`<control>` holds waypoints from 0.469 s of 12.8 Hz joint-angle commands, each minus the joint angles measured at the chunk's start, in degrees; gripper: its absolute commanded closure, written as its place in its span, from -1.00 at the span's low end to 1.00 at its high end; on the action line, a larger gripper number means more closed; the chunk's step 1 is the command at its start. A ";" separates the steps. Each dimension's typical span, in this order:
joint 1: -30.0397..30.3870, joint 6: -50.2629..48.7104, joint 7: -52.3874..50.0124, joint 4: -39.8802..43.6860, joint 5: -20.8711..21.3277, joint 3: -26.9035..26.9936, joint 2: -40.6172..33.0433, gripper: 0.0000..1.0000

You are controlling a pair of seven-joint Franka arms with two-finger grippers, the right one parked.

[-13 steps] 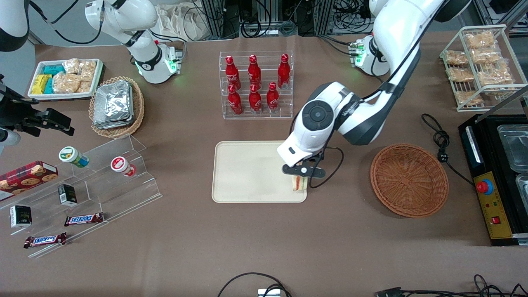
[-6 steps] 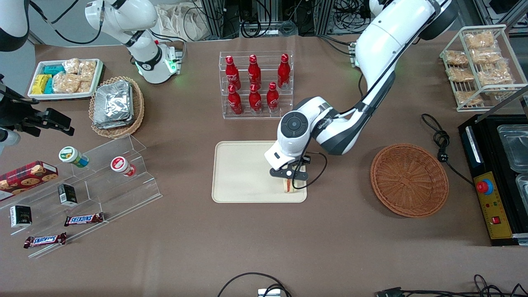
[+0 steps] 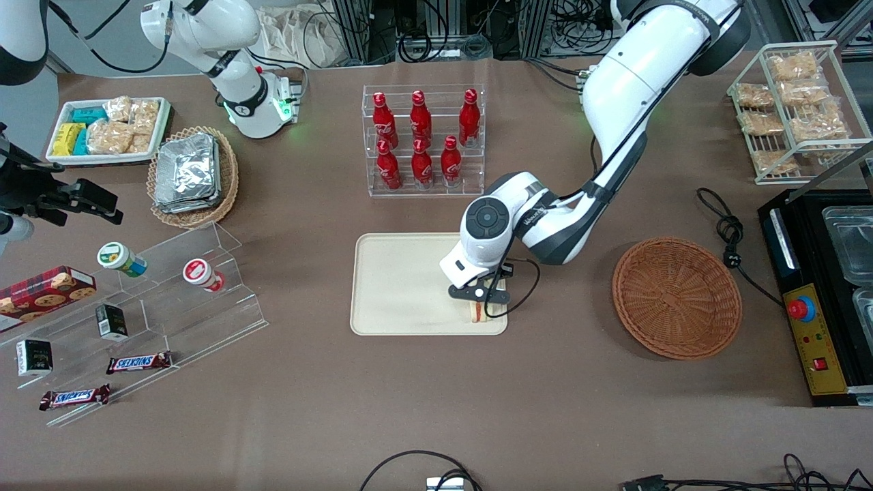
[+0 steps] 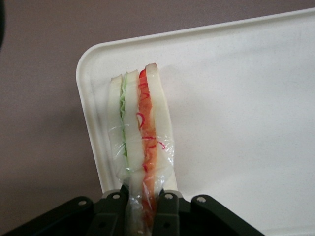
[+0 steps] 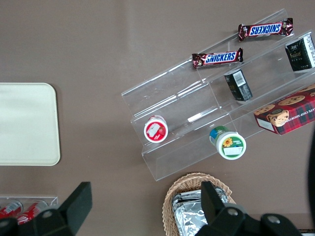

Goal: Place sandwich from basket to tray
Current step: 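Lower the sandwich onto the cream tray and open the left gripper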

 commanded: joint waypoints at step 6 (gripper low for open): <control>-1.11 4.60 -1.44 -2.12 1.18 1.75 -0.71 -1.00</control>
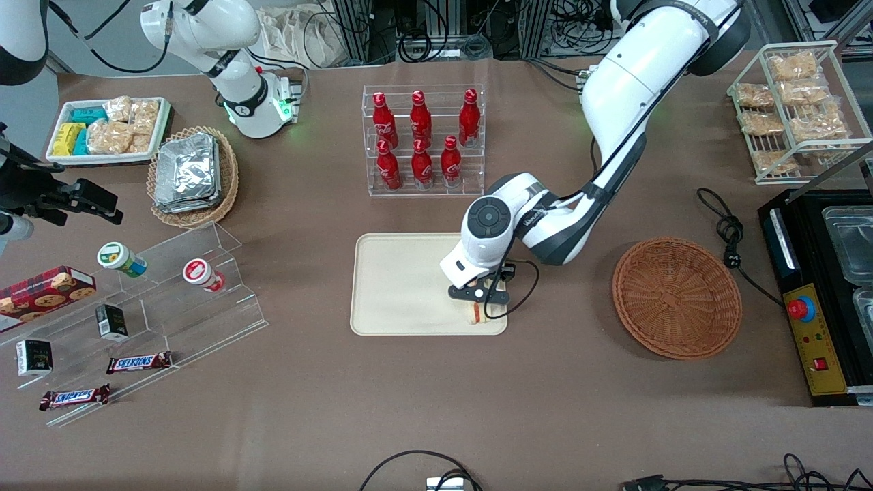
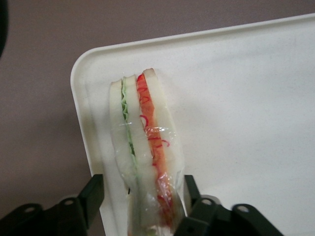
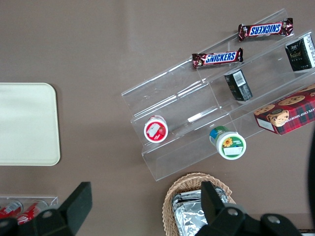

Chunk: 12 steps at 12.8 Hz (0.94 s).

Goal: Place sandwich from basket to tray
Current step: 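Lower the sandwich onto the cream tray and open the left gripper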

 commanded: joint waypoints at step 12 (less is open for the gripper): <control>-0.17 1.20 -1.08 -1.74 -0.94 1.37 -7.81 -1.00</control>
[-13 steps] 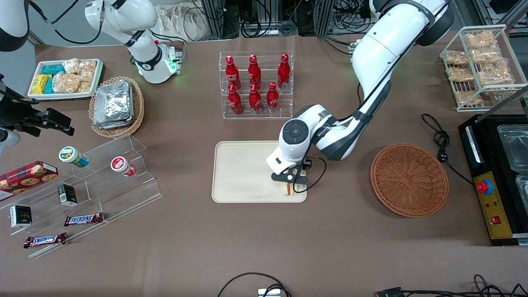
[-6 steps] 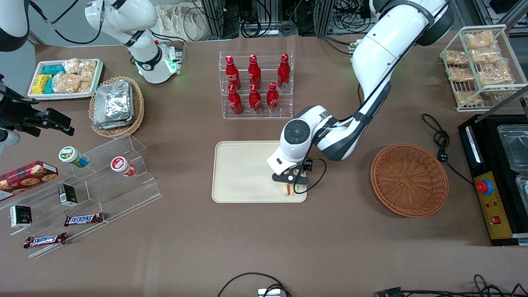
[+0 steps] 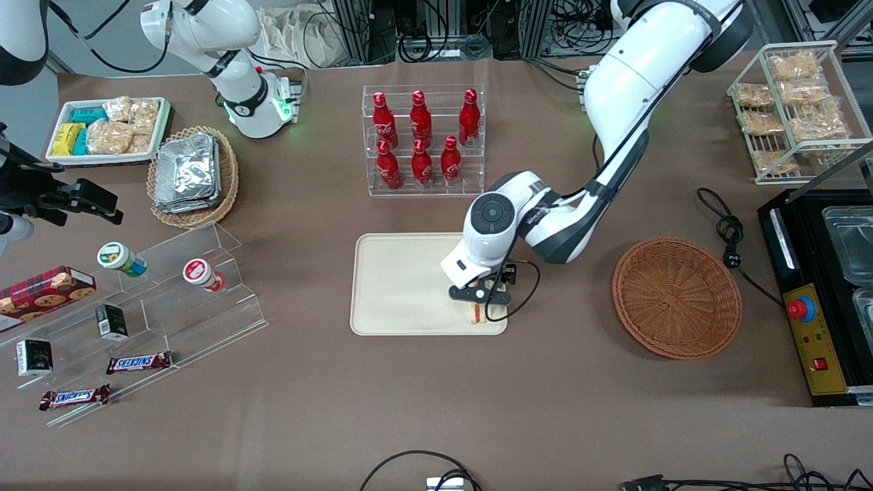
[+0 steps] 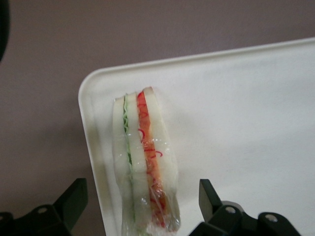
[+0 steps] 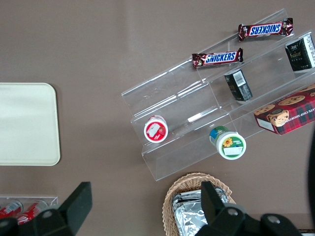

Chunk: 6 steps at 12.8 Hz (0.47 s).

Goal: Place sandwich from basket to tray
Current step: 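Lower the sandwich onto the cream tray and open the left gripper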

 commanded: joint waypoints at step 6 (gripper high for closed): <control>10.60 -7.71 9.15 -4.52 -12.81 2.76 -18.50 -1.00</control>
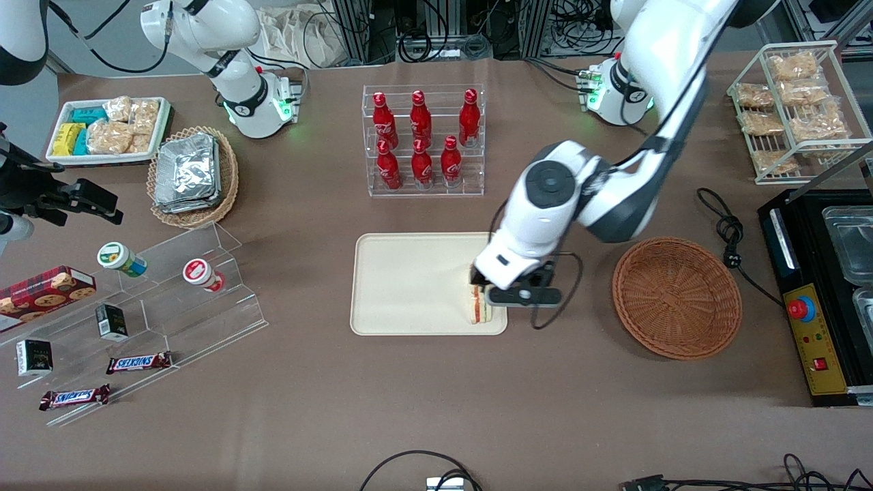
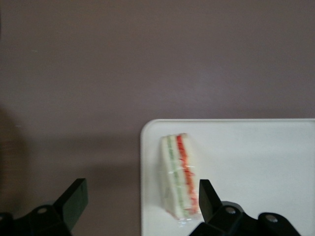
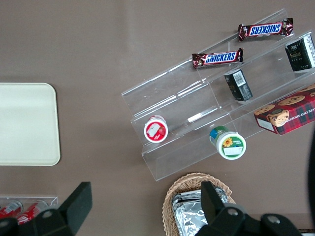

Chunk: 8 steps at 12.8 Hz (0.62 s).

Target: Place sandwich from basket to tray

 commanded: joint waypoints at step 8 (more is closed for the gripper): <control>16.57 -23.01 24.73 -9.41 -8.90 6.79 -24.88 -1.00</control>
